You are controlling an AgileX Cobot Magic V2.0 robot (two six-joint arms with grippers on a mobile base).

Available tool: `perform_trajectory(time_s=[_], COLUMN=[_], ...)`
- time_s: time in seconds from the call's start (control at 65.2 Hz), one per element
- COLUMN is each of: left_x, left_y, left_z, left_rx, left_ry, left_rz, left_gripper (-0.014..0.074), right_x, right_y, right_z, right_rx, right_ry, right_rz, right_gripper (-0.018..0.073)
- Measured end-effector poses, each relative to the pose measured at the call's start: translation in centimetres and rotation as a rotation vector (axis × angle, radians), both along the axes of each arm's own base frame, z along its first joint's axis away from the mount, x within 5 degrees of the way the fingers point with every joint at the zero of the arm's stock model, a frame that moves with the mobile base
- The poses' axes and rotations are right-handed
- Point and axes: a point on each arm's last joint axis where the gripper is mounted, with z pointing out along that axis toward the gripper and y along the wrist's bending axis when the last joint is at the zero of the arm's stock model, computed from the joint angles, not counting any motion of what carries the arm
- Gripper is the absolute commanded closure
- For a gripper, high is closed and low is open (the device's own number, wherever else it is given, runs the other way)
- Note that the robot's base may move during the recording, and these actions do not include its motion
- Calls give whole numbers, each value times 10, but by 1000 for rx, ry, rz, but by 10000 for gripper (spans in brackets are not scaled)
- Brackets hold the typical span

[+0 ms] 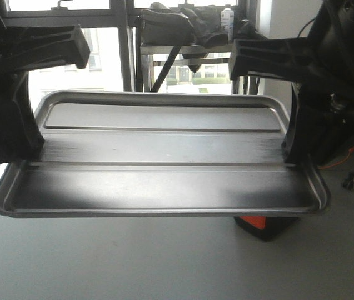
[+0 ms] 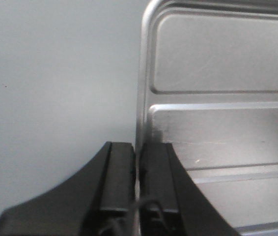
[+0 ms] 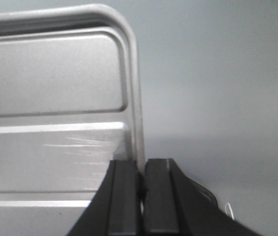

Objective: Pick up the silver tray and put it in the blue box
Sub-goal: 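Hold the tray level with both grippers while the base drives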

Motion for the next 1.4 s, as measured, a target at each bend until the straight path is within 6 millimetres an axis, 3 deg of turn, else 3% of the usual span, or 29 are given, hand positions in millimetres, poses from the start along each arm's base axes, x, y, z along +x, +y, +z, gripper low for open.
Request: perform_trajectory(time_s=[1.396], left_x=[0], left_y=[0], left_z=[0], left_rx=[-4], left_ry=[-3], left_rz=[-2], left_gripper=[610], right_x=[0], right_y=[-1], right_z=[0], right_rx=[-5], right_ry=[-1], right_rz=[0], right_gripper=[509])
